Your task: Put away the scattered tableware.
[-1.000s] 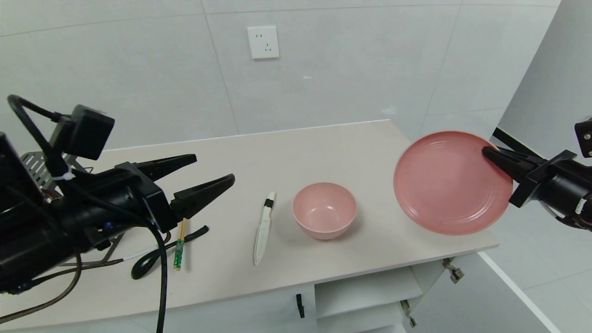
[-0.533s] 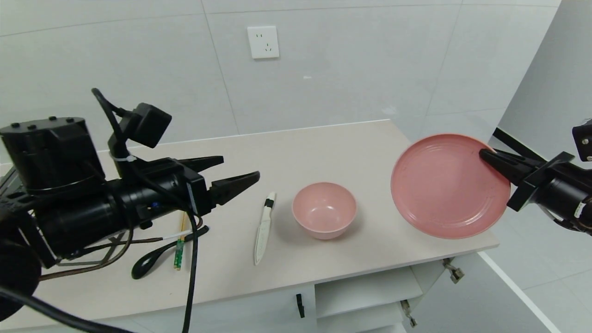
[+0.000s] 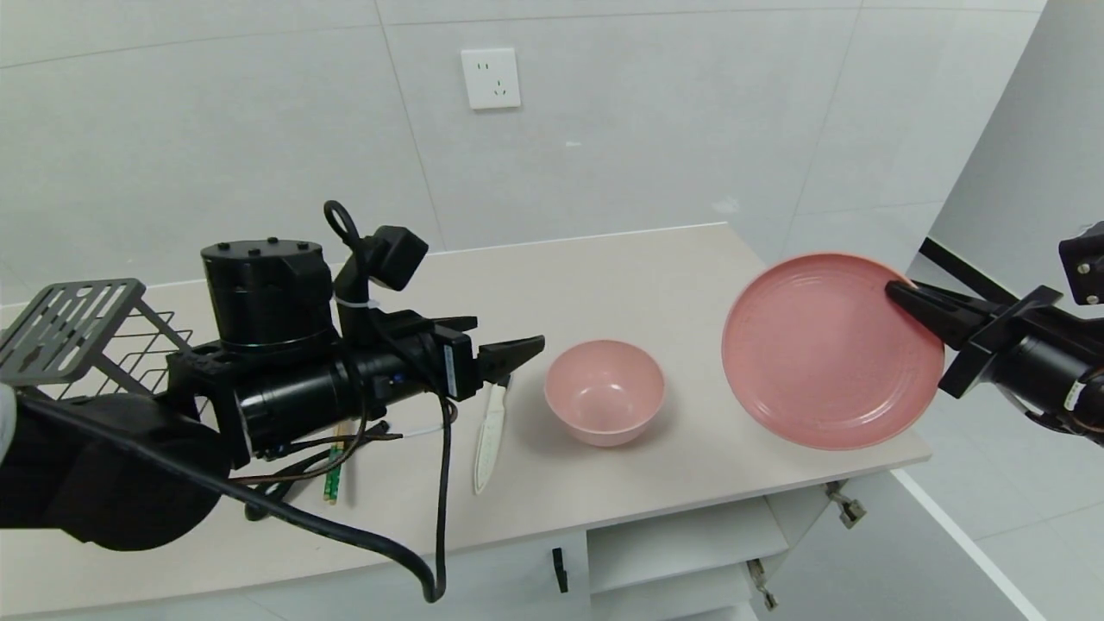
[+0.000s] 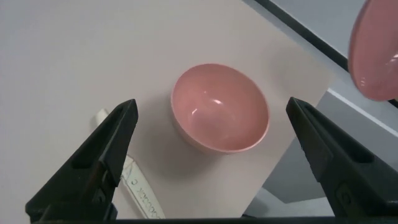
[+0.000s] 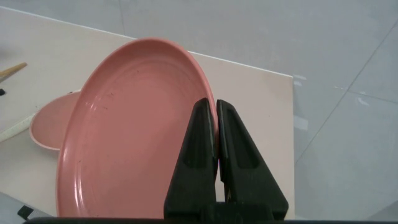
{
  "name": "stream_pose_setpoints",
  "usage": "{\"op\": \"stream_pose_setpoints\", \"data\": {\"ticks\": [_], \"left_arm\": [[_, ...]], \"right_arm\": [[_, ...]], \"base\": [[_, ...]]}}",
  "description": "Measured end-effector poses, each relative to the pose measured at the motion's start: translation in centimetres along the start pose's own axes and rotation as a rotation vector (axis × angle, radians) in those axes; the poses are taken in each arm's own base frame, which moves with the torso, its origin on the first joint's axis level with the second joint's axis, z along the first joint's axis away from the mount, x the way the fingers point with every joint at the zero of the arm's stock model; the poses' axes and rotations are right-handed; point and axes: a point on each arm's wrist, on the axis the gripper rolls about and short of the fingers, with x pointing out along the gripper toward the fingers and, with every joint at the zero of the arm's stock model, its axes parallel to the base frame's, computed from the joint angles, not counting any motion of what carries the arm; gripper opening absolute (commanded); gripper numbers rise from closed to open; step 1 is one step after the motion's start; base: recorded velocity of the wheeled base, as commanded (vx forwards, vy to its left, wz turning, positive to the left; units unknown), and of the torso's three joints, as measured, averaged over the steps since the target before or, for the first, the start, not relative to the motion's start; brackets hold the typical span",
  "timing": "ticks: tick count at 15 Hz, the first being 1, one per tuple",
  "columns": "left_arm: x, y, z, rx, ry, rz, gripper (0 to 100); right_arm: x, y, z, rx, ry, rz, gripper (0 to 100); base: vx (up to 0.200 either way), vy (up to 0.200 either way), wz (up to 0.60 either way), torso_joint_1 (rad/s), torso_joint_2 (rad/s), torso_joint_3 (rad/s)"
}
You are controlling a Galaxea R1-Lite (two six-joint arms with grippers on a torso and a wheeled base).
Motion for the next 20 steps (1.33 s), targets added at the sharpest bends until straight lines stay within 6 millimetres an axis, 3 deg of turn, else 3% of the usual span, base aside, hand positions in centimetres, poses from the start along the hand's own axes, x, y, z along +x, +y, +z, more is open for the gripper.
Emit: {"op": "stream_pose_setpoints", "data": {"ticks": [13, 20], "left_arm": [[5.1, 0.5, -4.3, -0.025, 0.180, 0.129, 100], [8.4, 1.2, -4.8, -0.029, 0.180, 0.139, 100]], "right_arm": [[-0.7, 0.7, 0.3, -0.009, -0.010, 0.017, 0], [-1.5, 1.0, 1.0, -0.023, -0.031, 0.019, 0]], "base": [[0.000, 0.000, 0.00, 0.000, 0.00, 0.000], [0.000, 0.000, 0.00, 0.000, 0.00, 0.000]]}}
